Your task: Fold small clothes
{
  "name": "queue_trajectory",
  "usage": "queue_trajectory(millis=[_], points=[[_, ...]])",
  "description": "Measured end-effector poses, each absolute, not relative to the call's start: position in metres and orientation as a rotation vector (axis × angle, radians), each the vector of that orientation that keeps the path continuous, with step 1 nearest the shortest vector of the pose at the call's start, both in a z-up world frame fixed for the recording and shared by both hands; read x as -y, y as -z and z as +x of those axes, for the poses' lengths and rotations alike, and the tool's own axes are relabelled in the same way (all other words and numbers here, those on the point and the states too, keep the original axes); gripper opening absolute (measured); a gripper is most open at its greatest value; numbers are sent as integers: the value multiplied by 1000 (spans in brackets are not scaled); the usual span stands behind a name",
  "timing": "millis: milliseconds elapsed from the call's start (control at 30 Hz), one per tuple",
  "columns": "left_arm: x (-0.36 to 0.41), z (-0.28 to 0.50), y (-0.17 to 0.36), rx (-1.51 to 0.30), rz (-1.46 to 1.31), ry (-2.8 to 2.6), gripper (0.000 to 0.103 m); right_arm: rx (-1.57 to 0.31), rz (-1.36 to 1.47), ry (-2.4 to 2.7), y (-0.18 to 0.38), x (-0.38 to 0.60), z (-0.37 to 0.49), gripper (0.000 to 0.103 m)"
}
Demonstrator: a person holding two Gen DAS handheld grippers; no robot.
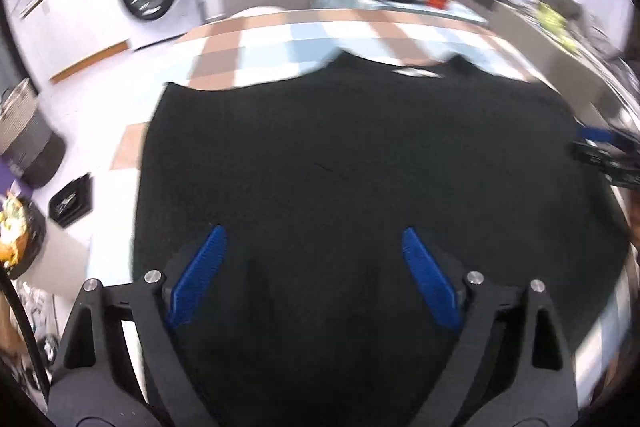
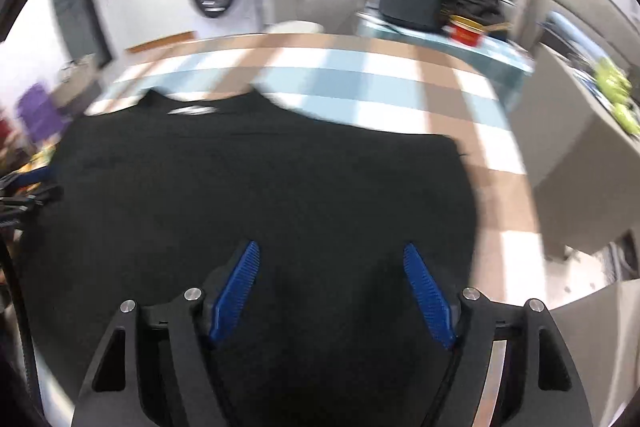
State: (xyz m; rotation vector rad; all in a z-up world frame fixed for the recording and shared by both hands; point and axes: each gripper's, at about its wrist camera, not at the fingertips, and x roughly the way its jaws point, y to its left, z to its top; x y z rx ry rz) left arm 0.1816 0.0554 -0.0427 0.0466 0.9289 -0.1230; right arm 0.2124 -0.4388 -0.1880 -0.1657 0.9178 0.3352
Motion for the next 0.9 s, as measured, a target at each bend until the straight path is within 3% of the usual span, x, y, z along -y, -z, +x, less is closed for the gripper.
queue_trajectory(millis=[267,667,900], points=[[-43,110,63,-962,99,144,90,-939,-295,-454,215,406,140,77],[-106,18,59,-941,-3,-59,91,-916,-58,-235,209,496,66,80],[-128,-19,41,-902,-203,-48,88,-803,137,-350,182,477,42,80]])
